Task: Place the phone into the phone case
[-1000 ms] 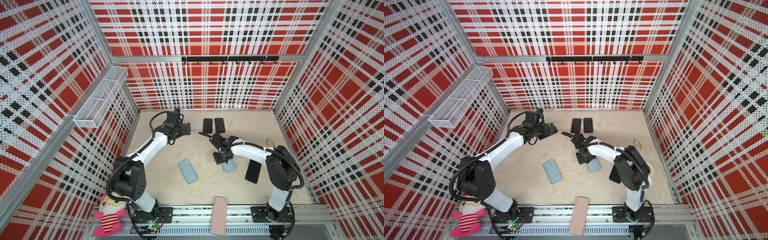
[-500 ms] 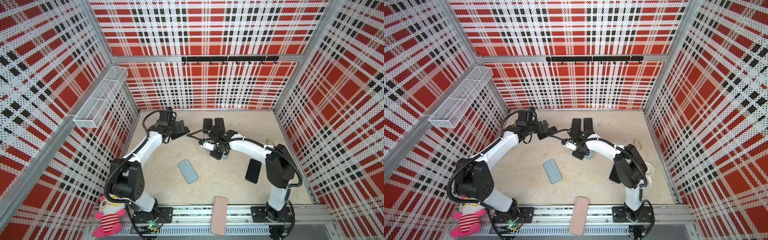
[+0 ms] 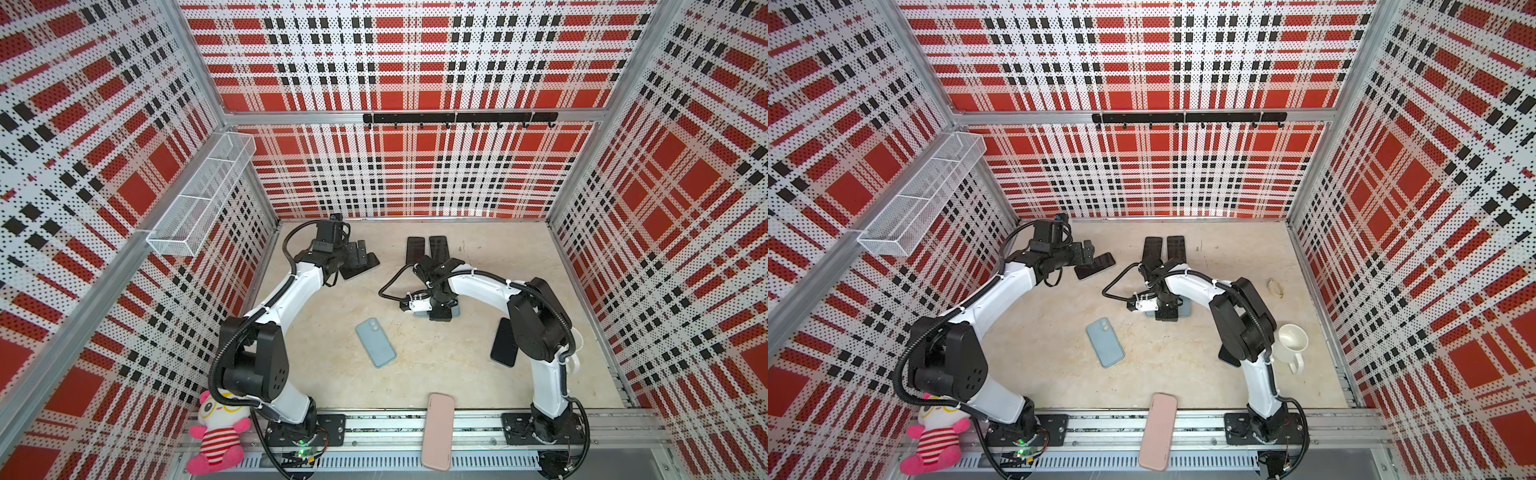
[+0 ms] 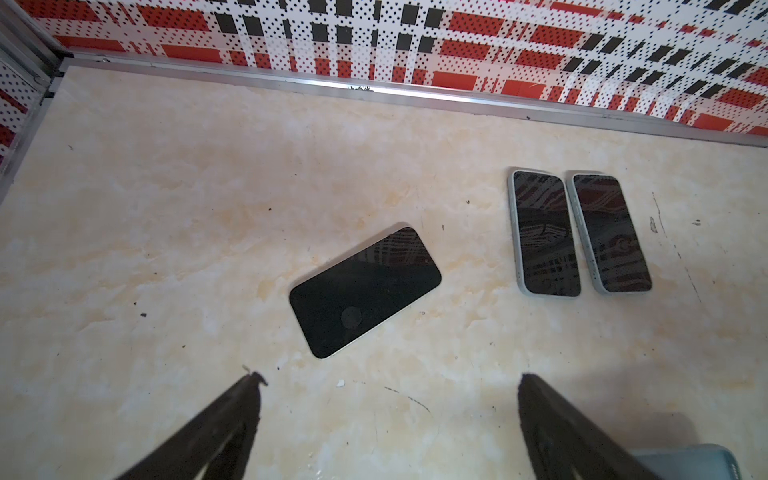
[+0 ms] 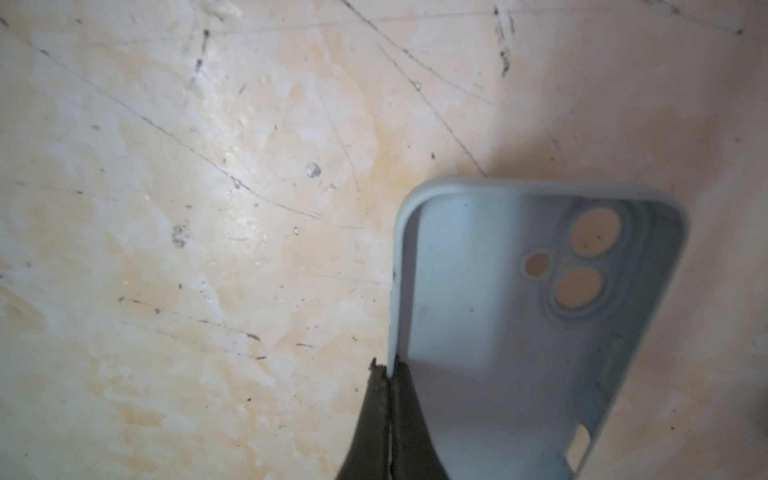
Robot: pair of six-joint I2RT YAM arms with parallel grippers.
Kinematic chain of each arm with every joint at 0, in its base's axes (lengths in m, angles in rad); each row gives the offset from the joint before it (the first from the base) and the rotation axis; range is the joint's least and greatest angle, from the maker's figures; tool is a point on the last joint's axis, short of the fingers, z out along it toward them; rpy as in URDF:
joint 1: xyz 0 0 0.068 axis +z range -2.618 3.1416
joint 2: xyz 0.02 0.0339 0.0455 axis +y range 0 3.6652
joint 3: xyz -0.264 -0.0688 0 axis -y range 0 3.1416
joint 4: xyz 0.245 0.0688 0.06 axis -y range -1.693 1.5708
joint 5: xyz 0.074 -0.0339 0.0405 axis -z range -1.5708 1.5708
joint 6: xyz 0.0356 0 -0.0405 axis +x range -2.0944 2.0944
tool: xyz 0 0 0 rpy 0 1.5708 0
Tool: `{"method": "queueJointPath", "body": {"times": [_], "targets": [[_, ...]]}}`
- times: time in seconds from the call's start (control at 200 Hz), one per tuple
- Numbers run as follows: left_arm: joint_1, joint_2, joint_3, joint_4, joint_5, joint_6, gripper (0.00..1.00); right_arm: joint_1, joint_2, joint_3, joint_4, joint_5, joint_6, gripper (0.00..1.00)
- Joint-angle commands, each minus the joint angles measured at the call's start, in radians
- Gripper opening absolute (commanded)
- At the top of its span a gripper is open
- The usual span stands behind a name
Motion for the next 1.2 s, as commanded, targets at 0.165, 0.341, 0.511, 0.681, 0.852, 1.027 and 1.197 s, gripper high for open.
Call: {"method": "queueJointPath", "body": {"times": [0.165,0.341,0.511,0.681,0.852,1.027,1.197], "targets": [[0.012,-0.02,-0.009,0.013,0.005,0.005,0.99,-0.003,0.013,0.014,0.005,0.021,-0.065,0.16],[0.011,-0.018,-0.009,0.012,0.016,0.001,0.99,-0.003,-0.011,0.008,0.049,0.007,-0.04,0.43],[-0.008,-0.001,-0.018,0.025,0.018,-0.002,1.0,-0.022,-0.105,-0.023,0.111,0.046,0.077,0.47],[-0.037,0.003,-0.02,0.03,0.016,-0.02,0.99,-0.03,-0.28,-0.179,0.264,0.123,0.305,0.6],[-0.037,-0.009,-0.051,0.077,0.0,-0.037,1.0,-0.029,-0.463,-0.33,0.318,0.266,0.625,0.8],[-0.118,-0.026,-0.11,0.157,-0.052,-0.039,1.0,-0.012,-0.651,-0.384,0.071,0.53,1.21,1.0],[-0.129,-0.002,-0.12,0.178,-0.037,-0.044,1.0,-0.005,-0.684,-0.392,-0.351,0.667,1.85,1.0]]}}
